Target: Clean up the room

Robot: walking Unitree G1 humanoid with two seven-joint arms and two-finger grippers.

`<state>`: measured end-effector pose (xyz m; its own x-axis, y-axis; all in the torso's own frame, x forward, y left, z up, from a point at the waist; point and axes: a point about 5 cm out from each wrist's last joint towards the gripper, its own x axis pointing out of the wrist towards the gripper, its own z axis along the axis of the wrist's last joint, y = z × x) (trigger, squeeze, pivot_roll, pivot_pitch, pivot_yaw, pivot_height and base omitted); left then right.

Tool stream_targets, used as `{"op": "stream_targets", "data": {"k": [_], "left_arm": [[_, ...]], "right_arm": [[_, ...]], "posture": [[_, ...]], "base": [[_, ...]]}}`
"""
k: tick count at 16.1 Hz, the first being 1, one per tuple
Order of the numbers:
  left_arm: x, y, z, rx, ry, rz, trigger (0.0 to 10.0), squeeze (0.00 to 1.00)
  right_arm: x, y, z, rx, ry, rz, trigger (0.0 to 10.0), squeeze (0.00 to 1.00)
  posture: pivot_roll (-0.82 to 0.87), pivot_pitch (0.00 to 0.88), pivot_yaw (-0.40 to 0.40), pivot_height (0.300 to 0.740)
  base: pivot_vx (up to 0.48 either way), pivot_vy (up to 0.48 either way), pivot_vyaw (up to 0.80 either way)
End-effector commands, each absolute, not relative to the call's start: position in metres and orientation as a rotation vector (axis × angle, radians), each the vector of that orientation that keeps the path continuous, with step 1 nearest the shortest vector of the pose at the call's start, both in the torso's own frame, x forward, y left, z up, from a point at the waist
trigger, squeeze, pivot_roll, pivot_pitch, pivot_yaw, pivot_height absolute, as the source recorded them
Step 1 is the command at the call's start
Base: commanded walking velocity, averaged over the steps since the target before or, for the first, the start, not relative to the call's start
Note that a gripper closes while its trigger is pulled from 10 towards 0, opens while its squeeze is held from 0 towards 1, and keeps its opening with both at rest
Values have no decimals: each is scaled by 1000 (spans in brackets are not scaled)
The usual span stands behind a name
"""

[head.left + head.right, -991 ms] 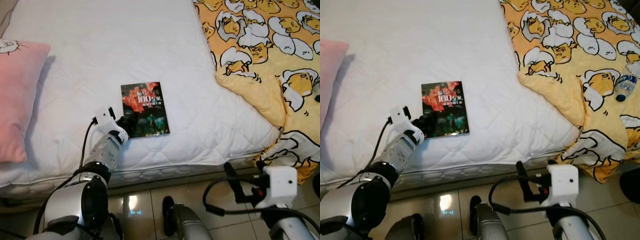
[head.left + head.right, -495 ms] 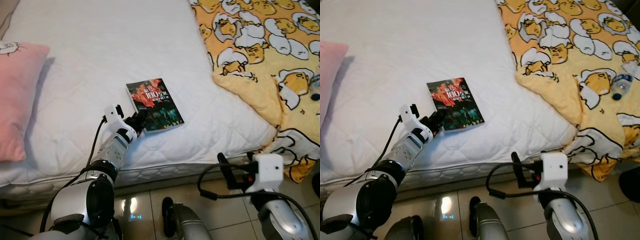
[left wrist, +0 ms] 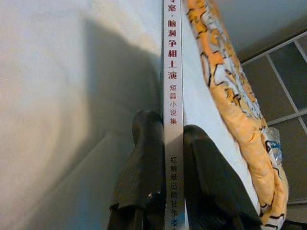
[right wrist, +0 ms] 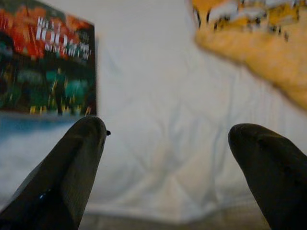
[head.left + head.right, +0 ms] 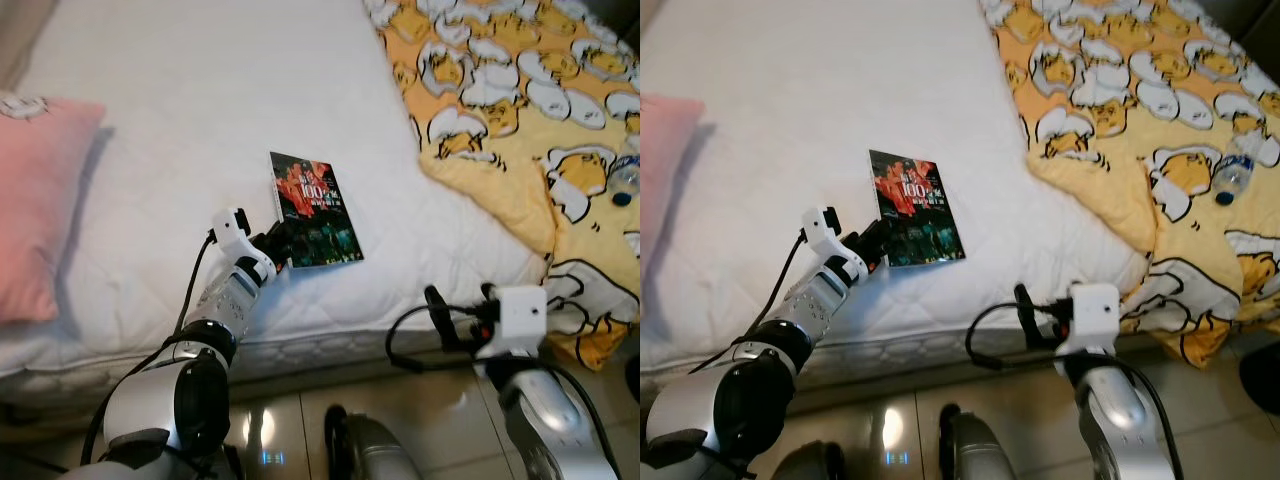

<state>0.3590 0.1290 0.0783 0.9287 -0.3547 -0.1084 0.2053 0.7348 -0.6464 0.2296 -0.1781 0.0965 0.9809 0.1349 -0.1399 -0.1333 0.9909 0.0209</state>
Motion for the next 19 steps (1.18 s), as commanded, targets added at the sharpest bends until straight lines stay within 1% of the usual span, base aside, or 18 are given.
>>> {"op": "stream_targets", "data": {"k": [1,2,3,4,5,7,8,9,10,11,12,13,14,15,16,19], "left_arm": [[364,133,89,-620,181,-327,0,0],[367,137,95,-569,153,-337,0,0],[369,141,101,-485,121,-350,0,0],[371,150,109,-345,74,-317,0,0],[371,158,115,-305,25,-275,0,0],[358,182,131,-132,-119,-146,0,0],[354,186,133,-104,-136,-126,0,0],[337,191,136,-9,-165,-129,0,0],[330,189,136,47,-174,-142,0,0],[323,180,131,68,-159,-179,0,0],[318,173,125,64,-135,-208,0,0],[310,161,115,116,-104,-265,0,0],[305,154,113,176,-91,-274,2510,0],[306,154,114,204,-61,-234,10000,0],[307,153,116,228,-66,-225,10000,0],[315,147,120,117,-55,-238,10000,0]], "right_arm": [[232,-184,95,1,133,100,10000,0],[238,-186,96,6,116,85,10000,0],[244,-188,98,9,96,65,10000,0],[251,-192,103,8,63,42,10000,0],[257,-196,106,8,40,28,10000,0],[275,-199,118,42,-21,27,10000,0],[280,-198,120,49,-30,40,10000,0],[295,-189,123,71,-47,119,10000,0],[300,-181,126,99,-69,188,10000,0],[301,-176,127,106,-80,210,10000,0],[300,-175,125,109,-74,196,10000,0],[298,-175,116,111,-49,157,10000,0],[296,-173,108,94,-29,146,10000,0],[295,-171,104,63,-30,161,10000,0],[295,-169,103,66,-40,180,10000,0],[297,-176,107,34,-63,126,10000,0]], "posture": [[-139,40,-60,728],[-130,25,-46,728],[-125,7,-28,728],[-118,0,-9,728],[-111,0,-2,728],[-30,0,6,728],[-21,0,5,728],[37,0,-5,728],[61,0,-1,728],[78,0,-2,728],[83,0,-3,728],[93,0,-11,728],[93,0,-11,728],[95,0,-25,728],[89,0,-23,728],[65,0,-5,728]], "base": [[0,0,0],[0,0,0],[0,0,0],[0,0,0],[0,0,0],[0,0,0],[0,0,0],[0,0,0],[0,0,0],[0,0,0],[0,0,0],[0,0,0],[0,0,0],[0,0,0],[0,0,0],[0,0,0]]}}
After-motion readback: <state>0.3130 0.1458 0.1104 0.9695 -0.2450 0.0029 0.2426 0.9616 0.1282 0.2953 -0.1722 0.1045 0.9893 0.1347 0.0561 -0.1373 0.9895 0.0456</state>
